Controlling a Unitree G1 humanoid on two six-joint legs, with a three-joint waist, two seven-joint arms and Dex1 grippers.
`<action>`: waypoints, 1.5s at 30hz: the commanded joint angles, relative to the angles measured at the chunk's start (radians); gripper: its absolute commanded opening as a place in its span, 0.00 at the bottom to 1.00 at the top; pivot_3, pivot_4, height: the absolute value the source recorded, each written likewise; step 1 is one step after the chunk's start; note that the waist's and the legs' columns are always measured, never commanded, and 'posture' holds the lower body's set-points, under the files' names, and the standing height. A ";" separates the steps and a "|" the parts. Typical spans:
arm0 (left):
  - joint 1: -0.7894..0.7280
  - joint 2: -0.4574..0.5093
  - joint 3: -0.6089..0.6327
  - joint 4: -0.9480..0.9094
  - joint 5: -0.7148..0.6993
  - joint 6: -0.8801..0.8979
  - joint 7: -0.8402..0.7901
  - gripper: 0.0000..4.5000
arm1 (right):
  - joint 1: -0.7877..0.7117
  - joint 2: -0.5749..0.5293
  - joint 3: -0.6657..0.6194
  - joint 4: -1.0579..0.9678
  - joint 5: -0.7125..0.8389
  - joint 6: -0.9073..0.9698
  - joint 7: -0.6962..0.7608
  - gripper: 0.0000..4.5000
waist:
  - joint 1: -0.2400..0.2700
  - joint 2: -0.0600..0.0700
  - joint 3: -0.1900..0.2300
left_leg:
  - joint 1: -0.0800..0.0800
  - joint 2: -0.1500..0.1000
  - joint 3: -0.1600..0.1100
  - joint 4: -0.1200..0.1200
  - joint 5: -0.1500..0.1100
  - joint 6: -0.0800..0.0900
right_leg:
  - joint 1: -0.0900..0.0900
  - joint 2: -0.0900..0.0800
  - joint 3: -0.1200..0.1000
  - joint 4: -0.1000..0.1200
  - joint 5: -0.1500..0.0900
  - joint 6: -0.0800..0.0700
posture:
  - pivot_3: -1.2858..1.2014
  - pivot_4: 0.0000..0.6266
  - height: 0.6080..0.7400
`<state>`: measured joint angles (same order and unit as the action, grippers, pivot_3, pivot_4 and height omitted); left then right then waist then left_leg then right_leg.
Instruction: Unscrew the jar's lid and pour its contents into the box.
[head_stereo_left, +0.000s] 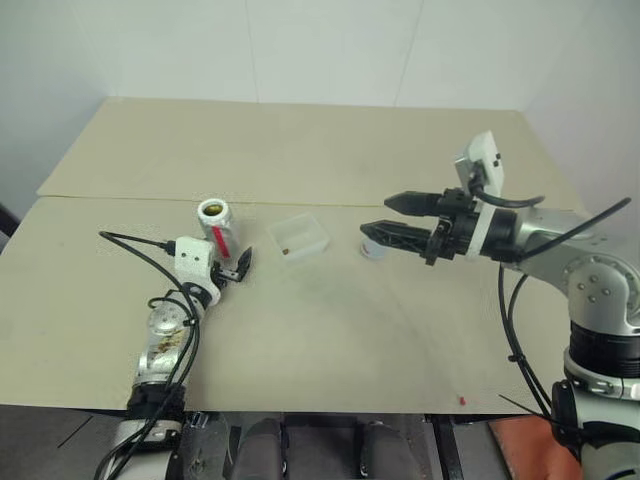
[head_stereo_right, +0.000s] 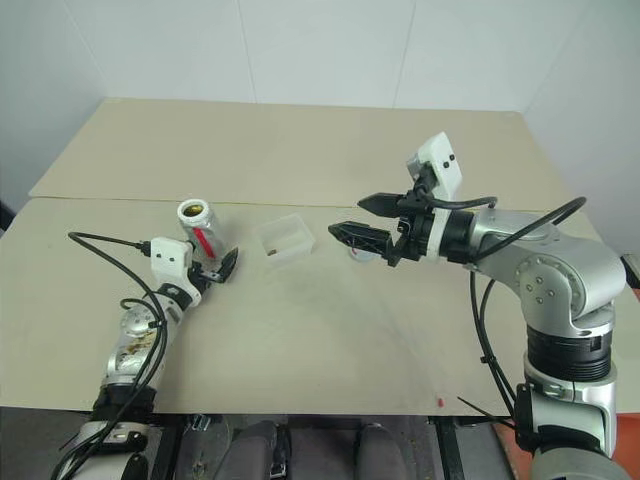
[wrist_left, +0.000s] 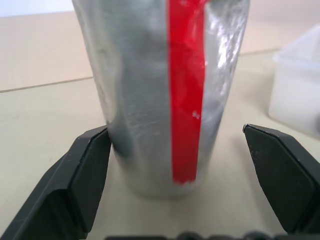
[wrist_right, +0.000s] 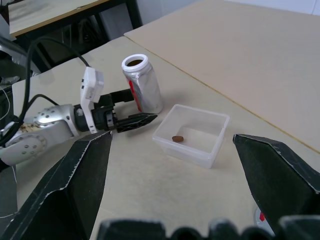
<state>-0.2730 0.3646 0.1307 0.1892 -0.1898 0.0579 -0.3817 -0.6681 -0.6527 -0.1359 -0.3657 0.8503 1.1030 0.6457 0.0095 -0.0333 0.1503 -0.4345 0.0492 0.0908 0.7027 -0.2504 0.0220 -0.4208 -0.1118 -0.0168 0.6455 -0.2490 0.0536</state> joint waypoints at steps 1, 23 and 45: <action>0.054 0.062 0.003 -0.149 -0.006 0.096 -0.038 1.00 | 0.003 0.001 -0.025 -0.043 0.029 -0.016 -0.003 1.00 | 0.000 0.000 0.000 | 0.000 0.000 -0.001 0.000 0.000 0.000 | 0.000 0.000 0.000 0.000 0.000 0.000 | 0.52 0.24 1.00; 0.187 0.661 0.298 -0.386 -0.468 0.336 -0.850 1.00 | 0.174 -0.192 0.000 -0.064 -0.079 -0.181 0.231 1.00 | -0.001 0.000 0.000 | 0.005 0.000 0.002 -0.007 -0.005 0.009 | 0.001 0.000 0.003 -0.004 0.000 0.000 | 0.52 0.24 1.00; 0.126 0.760 0.366 -0.245 -0.513 0.418 -0.998 1.00 | 0.233 -0.332 -0.022 0.002 -0.152 -0.328 0.408 1.00 | -0.008 0.001 0.000 | 0.006 0.001 0.008 -0.007 -0.005 0.009 | 0.000 0.001 0.004 -0.004 0.000 -0.001 | 0.52 0.24 1.00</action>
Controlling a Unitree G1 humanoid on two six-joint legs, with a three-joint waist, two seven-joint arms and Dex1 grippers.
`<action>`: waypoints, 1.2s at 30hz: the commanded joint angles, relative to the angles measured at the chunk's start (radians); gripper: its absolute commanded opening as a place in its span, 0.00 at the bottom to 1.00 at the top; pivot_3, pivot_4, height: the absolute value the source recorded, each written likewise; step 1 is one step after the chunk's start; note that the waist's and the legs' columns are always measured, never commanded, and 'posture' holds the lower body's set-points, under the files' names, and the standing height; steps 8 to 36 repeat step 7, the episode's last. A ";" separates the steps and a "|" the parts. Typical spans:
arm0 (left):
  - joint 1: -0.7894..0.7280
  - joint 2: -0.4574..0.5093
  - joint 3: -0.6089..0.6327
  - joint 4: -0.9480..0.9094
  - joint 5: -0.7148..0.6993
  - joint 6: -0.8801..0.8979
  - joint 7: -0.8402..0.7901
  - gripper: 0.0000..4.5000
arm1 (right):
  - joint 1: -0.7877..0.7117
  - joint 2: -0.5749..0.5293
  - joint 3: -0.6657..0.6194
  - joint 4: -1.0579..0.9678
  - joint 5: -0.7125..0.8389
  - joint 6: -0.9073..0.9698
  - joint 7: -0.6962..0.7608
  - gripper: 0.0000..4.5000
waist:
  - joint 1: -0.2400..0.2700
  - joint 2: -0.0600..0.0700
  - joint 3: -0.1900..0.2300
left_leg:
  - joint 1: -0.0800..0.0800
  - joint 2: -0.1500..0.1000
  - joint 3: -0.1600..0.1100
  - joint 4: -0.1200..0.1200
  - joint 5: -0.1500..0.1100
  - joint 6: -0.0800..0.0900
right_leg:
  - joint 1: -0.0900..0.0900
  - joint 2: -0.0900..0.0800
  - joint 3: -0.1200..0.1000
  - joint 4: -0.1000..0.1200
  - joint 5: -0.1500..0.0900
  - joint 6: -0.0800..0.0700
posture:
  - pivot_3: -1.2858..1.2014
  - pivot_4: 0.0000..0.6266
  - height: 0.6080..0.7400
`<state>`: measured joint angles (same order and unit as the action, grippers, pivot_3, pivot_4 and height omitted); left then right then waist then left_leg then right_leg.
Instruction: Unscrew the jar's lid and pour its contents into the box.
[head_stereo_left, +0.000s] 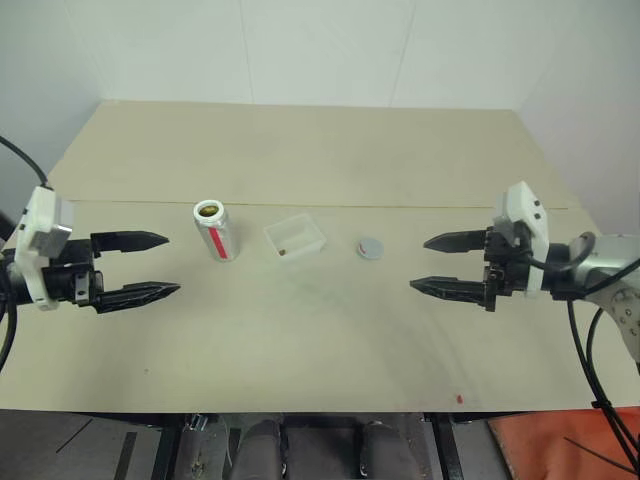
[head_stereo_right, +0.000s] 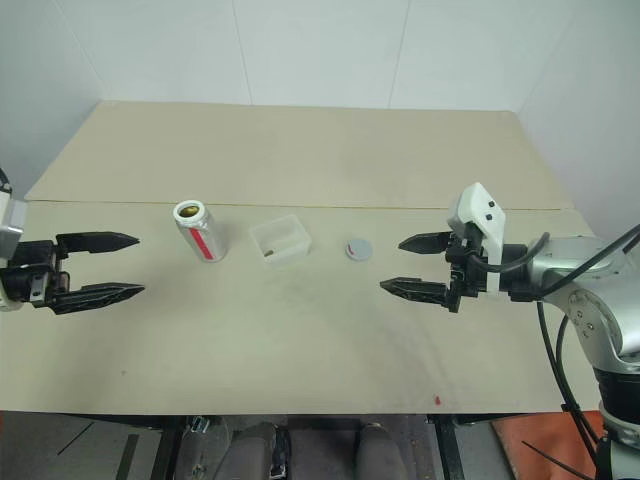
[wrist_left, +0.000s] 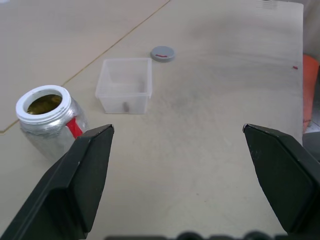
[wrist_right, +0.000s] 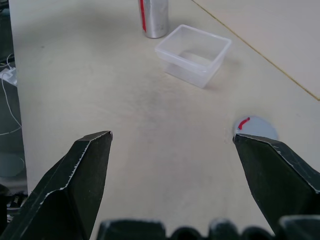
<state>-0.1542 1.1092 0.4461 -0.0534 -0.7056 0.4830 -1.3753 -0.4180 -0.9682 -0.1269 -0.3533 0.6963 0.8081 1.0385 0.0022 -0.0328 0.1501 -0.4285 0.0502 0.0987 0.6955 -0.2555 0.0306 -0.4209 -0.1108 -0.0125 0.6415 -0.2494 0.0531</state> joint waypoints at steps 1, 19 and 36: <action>0.012 0.015 0.057 -0.003 0.003 -0.006 -0.003 1.00 | -0.017 -0.014 -0.032 -0.010 0.002 -0.035 0.019 1.00 | 0.000 0.000 0.000 | 0.000 0.000 0.000 0.000 0.000 0.000 | 0.000 0.000 0.000 0.000 0.000 0.000 | 0.52 0.24 1.00; 0.029 0.009 0.077 -0.020 -0.003 0.002 0.007 1.00 | -0.010 0.014 -0.042 -0.010 -0.001 -0.065 0.010 1.00 | 0.001 0.000 0.000 | 0.000 0.000 0.000 0.000 0.000 0.000 | 0.000 0.000 0.000 0.000 0.000 0.000 | 0.52 0.24 1.00; 0.029 0.009 0.077 -0.020 -0.003 0.002 0.007 1.00 | -0.010 0.014 -0.042 -0.010 -0.001 -0.065 0.010 1.00 | 0.001 0.000 0.000 | 0.000 0.000 0.000 0.000 0.000 0.000 | 0.000 0.000 0.000 0.000 0.000 0.000 | 0.52 0.24 1.00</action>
